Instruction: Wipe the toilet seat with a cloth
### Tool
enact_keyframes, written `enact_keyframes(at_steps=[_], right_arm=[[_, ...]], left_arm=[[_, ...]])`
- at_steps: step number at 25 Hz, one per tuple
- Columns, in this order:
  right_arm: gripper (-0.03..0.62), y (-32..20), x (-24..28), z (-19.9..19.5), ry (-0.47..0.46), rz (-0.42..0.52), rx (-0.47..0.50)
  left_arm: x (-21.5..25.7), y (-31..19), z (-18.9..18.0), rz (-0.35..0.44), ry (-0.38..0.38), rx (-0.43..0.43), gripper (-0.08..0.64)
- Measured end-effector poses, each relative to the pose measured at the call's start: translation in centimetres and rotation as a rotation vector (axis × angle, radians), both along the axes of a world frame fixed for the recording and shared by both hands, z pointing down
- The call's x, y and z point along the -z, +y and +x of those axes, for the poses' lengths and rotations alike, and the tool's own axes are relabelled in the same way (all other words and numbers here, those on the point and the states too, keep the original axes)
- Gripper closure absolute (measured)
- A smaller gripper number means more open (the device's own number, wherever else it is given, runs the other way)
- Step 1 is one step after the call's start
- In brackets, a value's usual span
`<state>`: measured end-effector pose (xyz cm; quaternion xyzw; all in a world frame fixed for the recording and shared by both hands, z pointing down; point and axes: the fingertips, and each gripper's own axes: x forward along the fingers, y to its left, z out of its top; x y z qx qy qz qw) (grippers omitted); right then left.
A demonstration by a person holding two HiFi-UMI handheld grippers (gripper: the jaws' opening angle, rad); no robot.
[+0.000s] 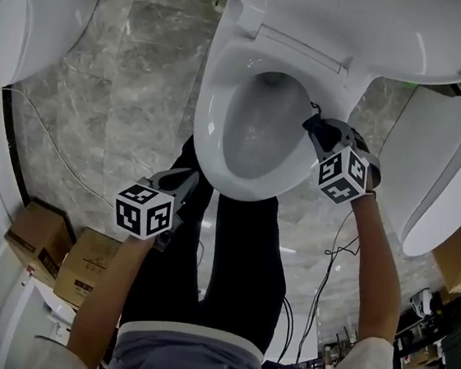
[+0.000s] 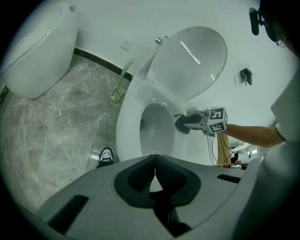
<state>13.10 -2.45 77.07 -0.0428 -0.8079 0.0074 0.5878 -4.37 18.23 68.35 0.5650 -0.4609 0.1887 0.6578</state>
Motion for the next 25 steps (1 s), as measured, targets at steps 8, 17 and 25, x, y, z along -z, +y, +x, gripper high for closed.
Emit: enact_keyframes(at_steps=[8, 17, 25], right_arm=[[0.505, -5.3, 0.2, -3.8, -0.023, 0.088, 0.046], [0.505, -7.4, 0.7, -8.1, -0.057, 0.127, 0.041], [0.505, -7.7, 2.3, -9.6, -0.107, 0.197, -0.06]], left_arm=[[0.4, -1.7, -0.9, 0.017, -0.005, 0.045, 0.551], [1.7, -3.4, -1.5, 0.048, -0.007, 0.095, 0.551], [3.9, -3.9, -1.0, 0.068, 0.026, 0.11, 0.551]])
